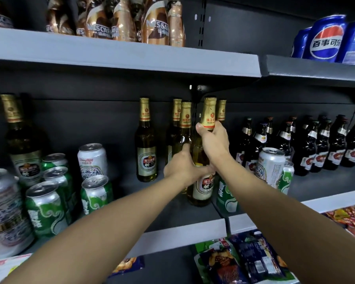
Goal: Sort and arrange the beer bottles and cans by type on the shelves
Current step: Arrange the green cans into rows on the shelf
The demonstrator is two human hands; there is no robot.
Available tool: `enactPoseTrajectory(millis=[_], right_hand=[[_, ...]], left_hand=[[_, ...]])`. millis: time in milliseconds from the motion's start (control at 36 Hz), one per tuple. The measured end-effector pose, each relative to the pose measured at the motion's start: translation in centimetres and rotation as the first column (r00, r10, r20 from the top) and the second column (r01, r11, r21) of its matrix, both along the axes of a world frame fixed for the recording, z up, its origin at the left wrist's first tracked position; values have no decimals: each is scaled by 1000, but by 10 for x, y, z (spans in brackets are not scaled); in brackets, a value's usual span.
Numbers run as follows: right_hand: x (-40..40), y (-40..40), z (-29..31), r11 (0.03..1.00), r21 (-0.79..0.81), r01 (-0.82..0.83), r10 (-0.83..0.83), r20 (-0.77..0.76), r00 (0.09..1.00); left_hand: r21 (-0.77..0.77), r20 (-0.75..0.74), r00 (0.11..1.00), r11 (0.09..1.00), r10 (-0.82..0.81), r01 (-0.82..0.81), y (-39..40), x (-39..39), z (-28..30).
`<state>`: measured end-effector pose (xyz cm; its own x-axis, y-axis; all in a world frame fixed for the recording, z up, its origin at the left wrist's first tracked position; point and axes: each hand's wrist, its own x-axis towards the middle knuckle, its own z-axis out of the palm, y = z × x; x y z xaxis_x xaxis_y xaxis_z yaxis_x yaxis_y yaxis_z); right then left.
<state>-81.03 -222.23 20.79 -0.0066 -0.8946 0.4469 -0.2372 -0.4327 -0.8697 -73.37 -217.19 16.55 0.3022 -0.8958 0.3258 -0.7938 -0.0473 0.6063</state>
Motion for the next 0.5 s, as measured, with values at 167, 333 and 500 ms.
enactPoseTrajectory(millis=[167,333,500], right_hand=[[45,15,-5,996,55,-69,68,9,998],[92,23,-9,986,65,-152,158,-99,983],[120,16,-7,988,69,-139,149,-172,974]], left_hand=[[37,-130,991,999,15,-10,14,44,3],[84,-275,950,988,146,-127,17,84,-1],[67,-341,926,986,164,-150,16,109,2]])
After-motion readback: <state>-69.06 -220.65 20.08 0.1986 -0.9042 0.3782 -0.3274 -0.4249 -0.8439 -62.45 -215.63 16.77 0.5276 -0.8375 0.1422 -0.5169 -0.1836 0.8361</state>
